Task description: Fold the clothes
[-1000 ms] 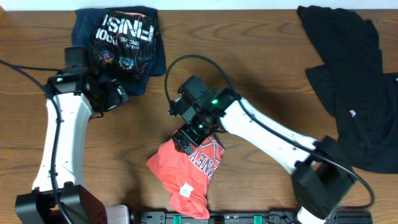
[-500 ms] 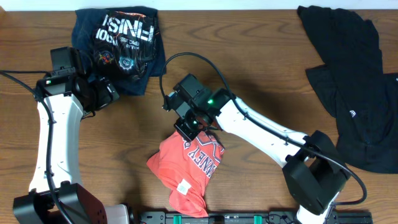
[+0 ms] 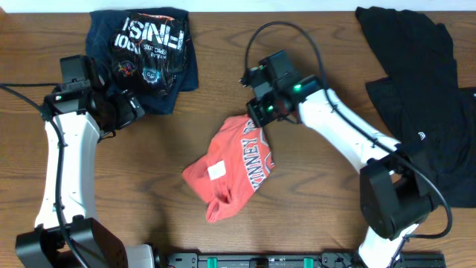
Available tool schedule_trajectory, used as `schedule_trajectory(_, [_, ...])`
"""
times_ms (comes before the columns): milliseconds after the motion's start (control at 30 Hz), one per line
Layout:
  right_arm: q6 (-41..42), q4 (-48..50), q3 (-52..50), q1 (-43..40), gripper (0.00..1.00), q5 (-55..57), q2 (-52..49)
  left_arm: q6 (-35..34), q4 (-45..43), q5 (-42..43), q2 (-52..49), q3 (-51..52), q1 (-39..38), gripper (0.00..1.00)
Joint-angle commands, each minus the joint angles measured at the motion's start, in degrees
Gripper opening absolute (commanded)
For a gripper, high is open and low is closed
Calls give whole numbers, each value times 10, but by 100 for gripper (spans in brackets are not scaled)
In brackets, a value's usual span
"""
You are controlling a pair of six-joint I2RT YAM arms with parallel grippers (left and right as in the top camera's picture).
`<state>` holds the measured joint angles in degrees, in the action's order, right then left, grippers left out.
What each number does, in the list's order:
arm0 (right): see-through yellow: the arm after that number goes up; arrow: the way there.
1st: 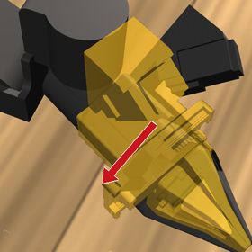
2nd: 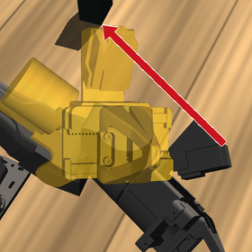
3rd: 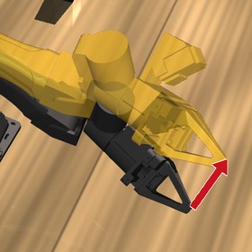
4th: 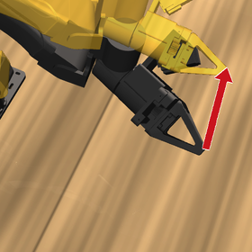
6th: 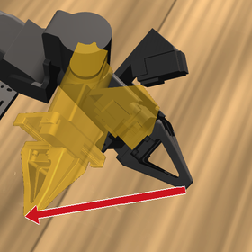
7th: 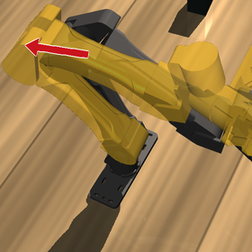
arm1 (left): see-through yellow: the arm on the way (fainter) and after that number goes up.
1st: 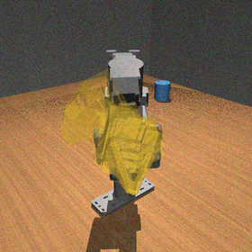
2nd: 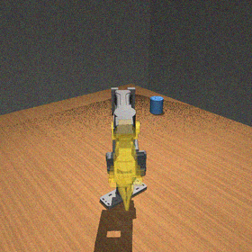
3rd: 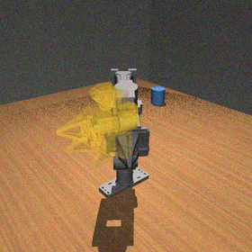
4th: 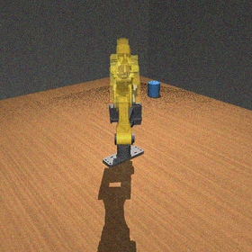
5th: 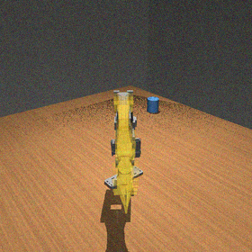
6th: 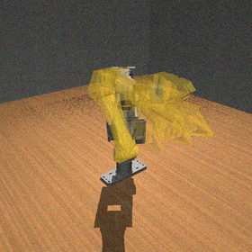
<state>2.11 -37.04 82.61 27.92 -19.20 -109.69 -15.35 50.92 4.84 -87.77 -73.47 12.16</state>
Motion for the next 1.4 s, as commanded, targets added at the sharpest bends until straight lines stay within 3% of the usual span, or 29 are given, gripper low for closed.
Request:
schedule_trajectory(0, [-13,2,10,-33,1,2,2,26,-13,37,-23,8,-26,98])
schedule_trajectory(333, [-44,3,29,-71,1,-32,2,41,-72,38,-95,7,-134,98])
schedule_trajectory(533, [-70,10,82,-73,1,-68,2,42,-70,38,-74,-10,-132,99])
schedule_trajectory(733, [-43,81,92,-27,2,-37,-4,46,-37,54,-48,-15,-126,100])
schedule_trajectory(767, [-38,87,92,-20,20,-21,-9,47,-28,57,-48,-14,-126,99])
schedule_trajectory(800, [-33,91,92,-14,66,-3,-10,47,-17,57,-48,-14,-126,99])
schedule_trajectory(833, [-31,92,92,-11,99,13,-13,46,-9,57,-48,-14,-126,99])
schedule_trajectory(1100, [-30,35,108,-49,99,37,1,71,24,143,-48,1,-136,100])
schedule_trajectory(1300, [-5,-41,115,-129,99,38,15,69,-6,151,-52,30,-209,99])
schedule_trajectory(1367, [22,-65,113,-168,99,40,14,30,-41,151,-55,39,-243,99])
